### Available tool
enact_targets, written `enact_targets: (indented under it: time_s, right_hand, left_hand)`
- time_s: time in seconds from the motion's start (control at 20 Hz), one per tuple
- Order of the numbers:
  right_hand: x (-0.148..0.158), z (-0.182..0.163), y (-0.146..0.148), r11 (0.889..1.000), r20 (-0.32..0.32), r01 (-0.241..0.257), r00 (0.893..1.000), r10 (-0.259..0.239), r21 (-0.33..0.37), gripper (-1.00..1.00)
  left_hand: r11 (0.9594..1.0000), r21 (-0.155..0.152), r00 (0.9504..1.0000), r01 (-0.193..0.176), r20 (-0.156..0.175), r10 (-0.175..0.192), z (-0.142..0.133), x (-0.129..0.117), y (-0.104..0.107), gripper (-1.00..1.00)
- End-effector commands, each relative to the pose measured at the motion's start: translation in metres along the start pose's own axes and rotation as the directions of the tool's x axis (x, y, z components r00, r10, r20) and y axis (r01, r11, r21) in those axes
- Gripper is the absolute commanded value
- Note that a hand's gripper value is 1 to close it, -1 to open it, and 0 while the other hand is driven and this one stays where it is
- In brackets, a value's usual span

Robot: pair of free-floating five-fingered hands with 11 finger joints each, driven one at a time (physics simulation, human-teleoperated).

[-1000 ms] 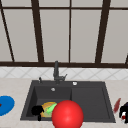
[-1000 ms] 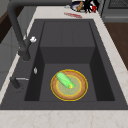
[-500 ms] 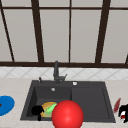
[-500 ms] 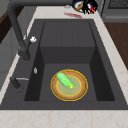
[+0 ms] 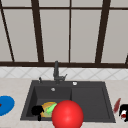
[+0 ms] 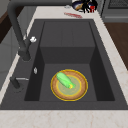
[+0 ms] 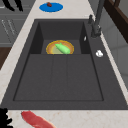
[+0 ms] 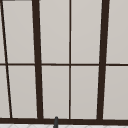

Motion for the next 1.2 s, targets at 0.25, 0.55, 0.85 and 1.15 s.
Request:
enact_targets:
  time_s: [0.25, 0.55, 0.85, 1.15]
  right_hand:
    - [0.0, -0.018, -0.006, 0.997, 0.013, -0.042, 0.999, 0.041, 0.058, 1.0]
    - [-0.004, -0.029, -0.01, 0.997, 0.004, -0.039, 0.999, 0.039, 0.073, 1.0]
    - [-0.006, -0.028, -0.013, 0.998, -0.011, -0.023, 1.0, 0.023, 0.065, -1.0]
    - [-0.006, -0.025, -0.037, 0.998, 0.011, -0.027, 1.0, 0.027, 0.064, -1.0]
  left_hand:
    - [1.0, 0.0, 1.0, 0.0, 0.0, 0.0, 0.0, 0.0, 0.0, 0.0]
    - [1.0, 0.0, 1.0, 0.0, 0.0, 0.0, 0.0, 0.0, 0.0, 0.0]
    - [1.0, 0.0, 1.0, 0.0, 0.0, 0.0, 0.0, 0.0, 0.0, 0.0]
    - [1.0, 0.0, 1.0, 0.0, 0.0, 0.0, 0.0, 0.0, 0.0, 0.0]
